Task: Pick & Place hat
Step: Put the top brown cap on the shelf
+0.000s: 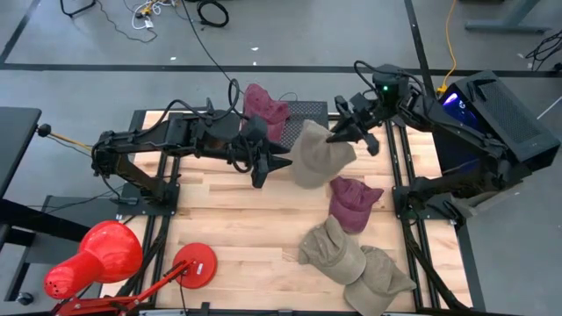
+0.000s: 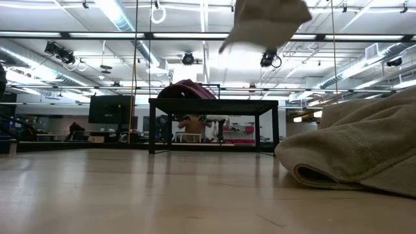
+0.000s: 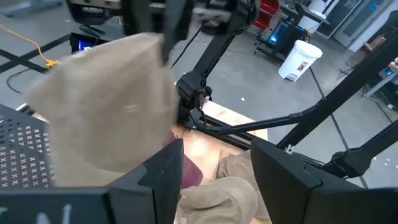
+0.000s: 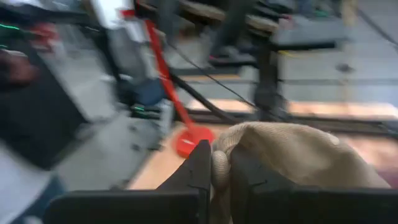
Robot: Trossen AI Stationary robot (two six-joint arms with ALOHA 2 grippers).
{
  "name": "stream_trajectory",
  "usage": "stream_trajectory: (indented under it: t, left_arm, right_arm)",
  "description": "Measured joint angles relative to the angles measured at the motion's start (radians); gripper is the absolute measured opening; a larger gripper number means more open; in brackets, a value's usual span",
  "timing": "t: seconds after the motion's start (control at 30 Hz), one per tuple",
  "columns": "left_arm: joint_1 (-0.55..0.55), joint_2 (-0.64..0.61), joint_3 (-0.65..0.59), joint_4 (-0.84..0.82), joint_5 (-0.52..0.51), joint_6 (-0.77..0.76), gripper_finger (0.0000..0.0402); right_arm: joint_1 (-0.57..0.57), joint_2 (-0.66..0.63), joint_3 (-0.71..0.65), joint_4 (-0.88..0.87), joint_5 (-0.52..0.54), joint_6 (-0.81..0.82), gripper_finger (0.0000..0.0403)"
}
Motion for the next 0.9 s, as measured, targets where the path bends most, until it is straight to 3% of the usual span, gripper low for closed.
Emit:
stream_trajectory:
  t: [0.13,0.23,0.67,0.9]
  left_arm:
    - [0.000,0.000,0.000,0.000,-0.016,0.003,0.0193]
    - [0.000,0.001,0.000,0.000,-0.018,0.003,0.0193]
    - [0.012,0.005,0.000,0.010,-0.038,0.005,0.0193]
    - [0.017,0.005,0.000,0.006,-0.037,-0.004,0.0193]
  right_arm:
    - [0.007,-0.012,0.000,0.065,-0.163,0.064,0.0022]
    - [0.029,-0.019,0.000,0.133,-0.225,0.124,0.0022]
    - [0.120,-0.029,0.000,0.459,-0.323,0.366,0.0022]
    - [0.133,-0.029,0.000,0.482,-0.302,0.380,0.0022]
